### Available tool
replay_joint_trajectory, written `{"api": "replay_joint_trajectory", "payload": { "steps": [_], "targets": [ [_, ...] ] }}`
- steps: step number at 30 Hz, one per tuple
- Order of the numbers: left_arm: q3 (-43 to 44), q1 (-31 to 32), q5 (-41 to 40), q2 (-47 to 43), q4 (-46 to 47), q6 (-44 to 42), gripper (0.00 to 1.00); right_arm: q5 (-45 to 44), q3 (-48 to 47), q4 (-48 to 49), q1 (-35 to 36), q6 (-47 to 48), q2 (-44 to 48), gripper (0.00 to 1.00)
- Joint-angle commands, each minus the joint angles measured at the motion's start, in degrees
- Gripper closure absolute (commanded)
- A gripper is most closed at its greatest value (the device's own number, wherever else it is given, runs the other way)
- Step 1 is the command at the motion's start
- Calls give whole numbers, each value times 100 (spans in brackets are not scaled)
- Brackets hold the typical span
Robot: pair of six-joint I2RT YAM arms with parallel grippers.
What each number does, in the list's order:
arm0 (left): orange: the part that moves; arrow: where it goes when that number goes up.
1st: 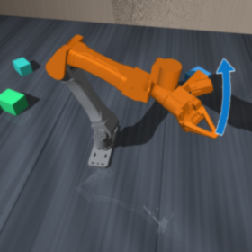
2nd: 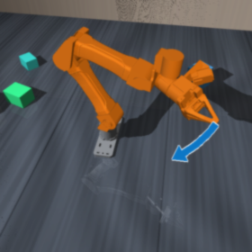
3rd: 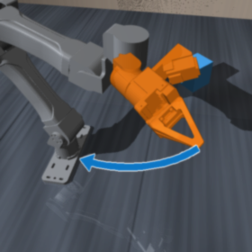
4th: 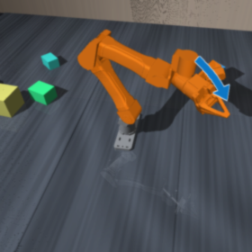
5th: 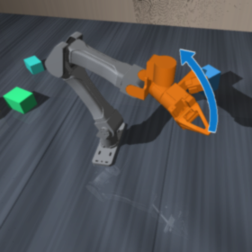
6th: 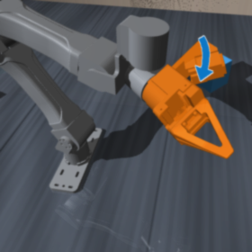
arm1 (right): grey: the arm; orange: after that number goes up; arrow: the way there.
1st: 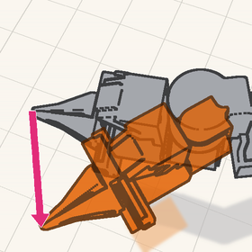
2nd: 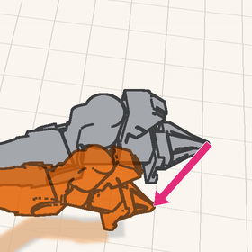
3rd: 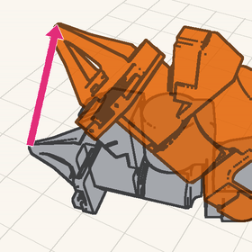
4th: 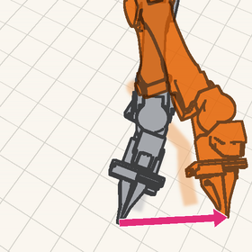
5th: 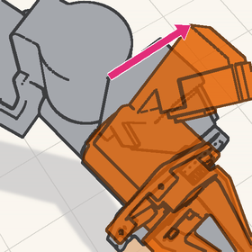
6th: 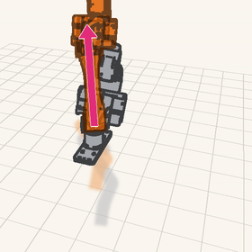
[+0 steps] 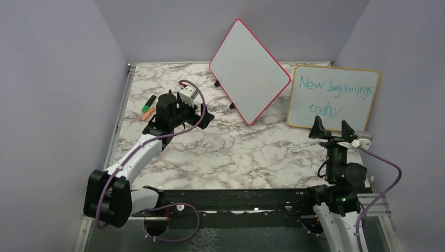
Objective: Write a sentence on the whiteboard
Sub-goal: Adjust the whiteboard stand at the center of the board.
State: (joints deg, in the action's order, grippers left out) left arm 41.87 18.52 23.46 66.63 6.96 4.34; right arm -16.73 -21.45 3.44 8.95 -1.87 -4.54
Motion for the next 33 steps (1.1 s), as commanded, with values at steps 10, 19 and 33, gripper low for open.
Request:
{"api": "replay_joint_trajectory", "payload": {
  "steps": [10,19,33],
  "targets": [
    [1242,191,741,2341,745,-182,4,112,-34,47,28,3,12,0],
    [2146,425,527,3891,826,-734,12,223,-17,42,28,-43,-69,0],
    [2939,666,487,5041,930,-1161,39,289,0,60,28,-17,-157,0]
  ]
}}
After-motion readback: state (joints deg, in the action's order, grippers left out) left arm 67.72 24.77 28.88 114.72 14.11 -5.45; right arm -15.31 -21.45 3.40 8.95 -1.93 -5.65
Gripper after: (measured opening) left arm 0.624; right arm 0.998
